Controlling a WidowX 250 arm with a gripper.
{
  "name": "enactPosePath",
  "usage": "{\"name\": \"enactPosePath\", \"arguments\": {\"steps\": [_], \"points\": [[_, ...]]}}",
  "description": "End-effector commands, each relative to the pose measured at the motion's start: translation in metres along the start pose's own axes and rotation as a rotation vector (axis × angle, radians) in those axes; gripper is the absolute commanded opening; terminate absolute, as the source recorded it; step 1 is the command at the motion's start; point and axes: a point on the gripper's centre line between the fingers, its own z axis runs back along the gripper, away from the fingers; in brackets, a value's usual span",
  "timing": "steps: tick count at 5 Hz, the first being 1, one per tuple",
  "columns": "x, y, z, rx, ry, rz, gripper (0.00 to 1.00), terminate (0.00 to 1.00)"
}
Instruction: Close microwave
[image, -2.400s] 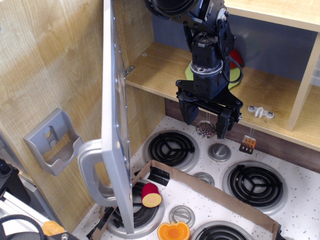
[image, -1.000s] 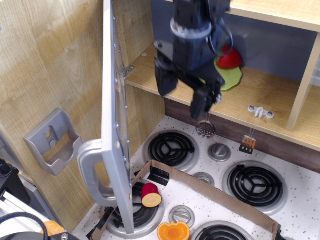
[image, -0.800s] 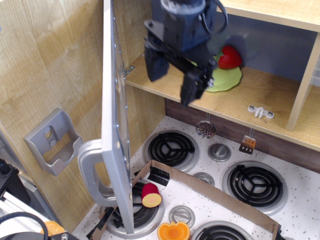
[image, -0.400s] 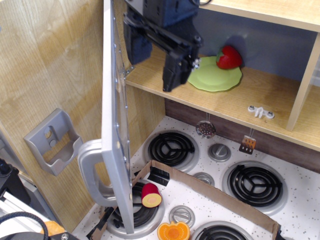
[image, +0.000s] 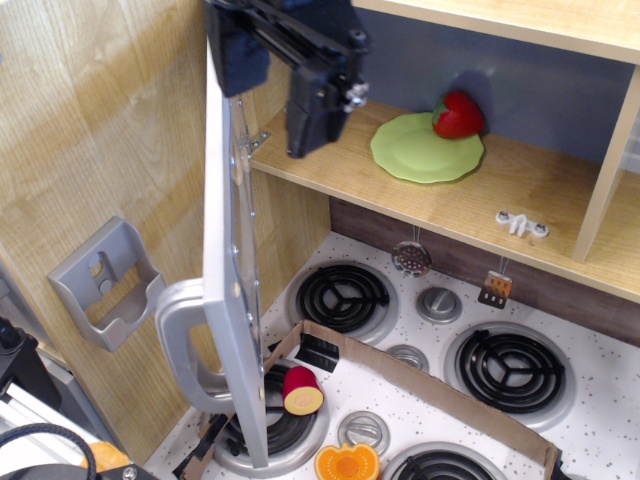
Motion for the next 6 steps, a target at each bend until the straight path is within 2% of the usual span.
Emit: {"name": "enactPosePath", "arguments": {"steps": [1,2,4,5,6], "points": [[-0.021,0.016,0.005,0.026,0.014,-0.042,1.00,0.00],[-0.033,0.024,0.003,0.028,0.064,-0.058,1.00,0.00],[-0.053,0.038,-0.005,0.077,0.134,-0.072,1.00,0.00],[-0.059,0.044,-0.025,0.060,0.121,-0.075,1.00,0.00],[-0.061,0.051,-0.046,0.044,0.075,-0.086,1.00,0.00]]}}
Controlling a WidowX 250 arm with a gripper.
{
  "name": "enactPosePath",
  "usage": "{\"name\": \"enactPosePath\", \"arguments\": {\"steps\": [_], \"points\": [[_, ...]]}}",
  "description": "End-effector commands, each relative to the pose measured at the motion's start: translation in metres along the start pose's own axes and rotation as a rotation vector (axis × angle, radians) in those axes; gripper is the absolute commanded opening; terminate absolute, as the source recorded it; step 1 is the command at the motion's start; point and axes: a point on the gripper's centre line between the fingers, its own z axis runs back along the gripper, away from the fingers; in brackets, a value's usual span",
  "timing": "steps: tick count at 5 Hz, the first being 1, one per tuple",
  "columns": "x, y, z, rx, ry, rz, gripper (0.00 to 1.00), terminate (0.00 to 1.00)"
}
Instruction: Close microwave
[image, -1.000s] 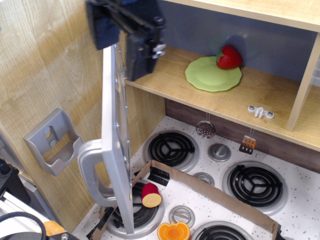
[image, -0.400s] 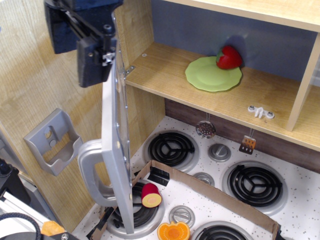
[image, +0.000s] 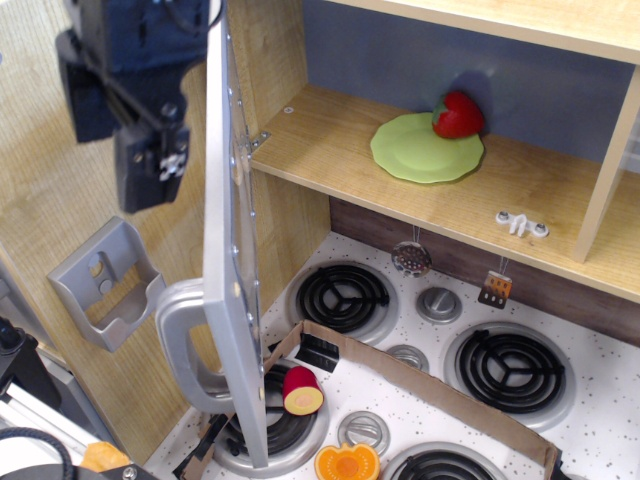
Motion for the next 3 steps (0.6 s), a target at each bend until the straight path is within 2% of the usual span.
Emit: {"name": "enactPosePath", "arguments": {"steps": [1,3], "points": [[0.012,0.015,-0.031,-0.009,-0.171,-0.017,1.00,0.00],[0.038,0.013,-0.037,-0.004,-0.420,-0.036,1.00,0.00]]}}
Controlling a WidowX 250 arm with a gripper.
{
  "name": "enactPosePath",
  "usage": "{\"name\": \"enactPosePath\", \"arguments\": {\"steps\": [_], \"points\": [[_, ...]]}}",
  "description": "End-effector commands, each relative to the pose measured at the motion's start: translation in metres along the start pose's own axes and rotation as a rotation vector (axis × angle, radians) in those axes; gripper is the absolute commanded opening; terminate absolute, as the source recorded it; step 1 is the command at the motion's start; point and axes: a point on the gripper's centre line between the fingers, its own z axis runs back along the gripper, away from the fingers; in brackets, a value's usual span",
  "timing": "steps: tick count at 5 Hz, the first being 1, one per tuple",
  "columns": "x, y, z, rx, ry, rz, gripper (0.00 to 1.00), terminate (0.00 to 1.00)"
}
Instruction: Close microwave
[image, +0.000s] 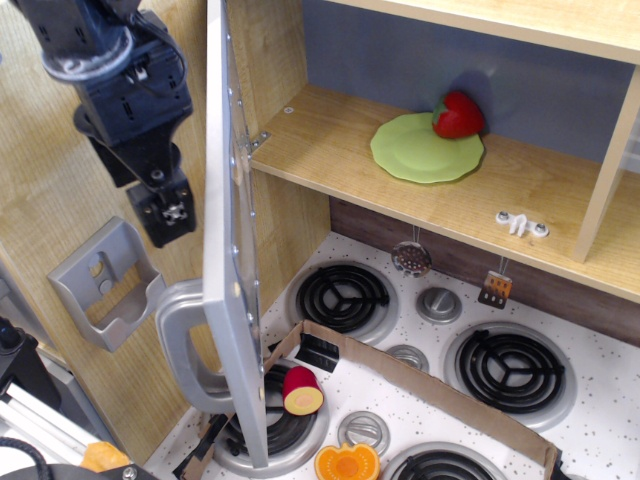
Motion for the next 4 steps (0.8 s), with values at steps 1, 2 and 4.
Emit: {"name": "enactPosePath", "arguments": {"steps": [1,2,4], "points": [[0.036,-0.006,-0.008,0.026,-0.236,-0.026,1.00,0.00],[0.052,-0.013,-0.015,0.023,-0.290,-0.037,1.00,0.00],[0.094,-0.027,-0.029,0.015,-0.331,-0.088,1.00,0.00]]}}
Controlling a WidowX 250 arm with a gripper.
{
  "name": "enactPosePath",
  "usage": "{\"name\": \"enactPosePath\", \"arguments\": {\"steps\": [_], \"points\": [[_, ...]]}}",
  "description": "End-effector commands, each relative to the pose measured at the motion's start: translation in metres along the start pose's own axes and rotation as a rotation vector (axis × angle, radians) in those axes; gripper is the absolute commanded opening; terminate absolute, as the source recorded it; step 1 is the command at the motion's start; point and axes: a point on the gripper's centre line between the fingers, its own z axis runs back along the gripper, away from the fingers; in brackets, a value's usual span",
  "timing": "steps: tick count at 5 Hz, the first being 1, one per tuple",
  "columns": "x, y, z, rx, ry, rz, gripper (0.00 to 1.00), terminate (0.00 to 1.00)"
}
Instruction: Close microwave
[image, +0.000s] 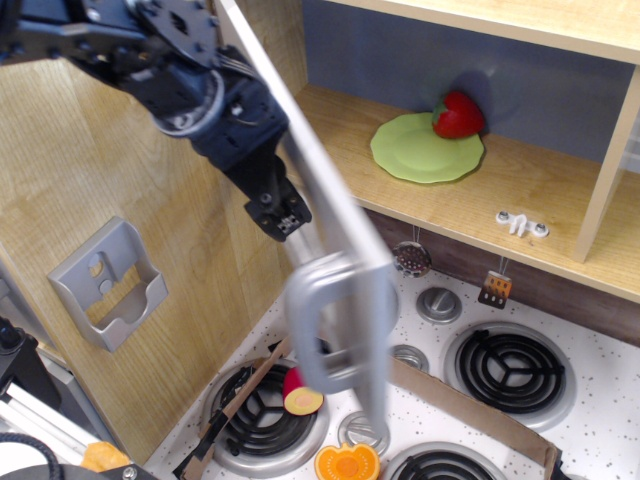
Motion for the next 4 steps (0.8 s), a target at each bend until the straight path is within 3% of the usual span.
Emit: {"name": "enactPosePath", "arguments": {"steps": [1,4], "points": [[0.053,0.000,-0.015,-0.002,-0.028,-0.058,1.00,0.00],[0.095,0.004,-0.034,-0.015,-0.078,-0.123,1.00,0.00]]}}
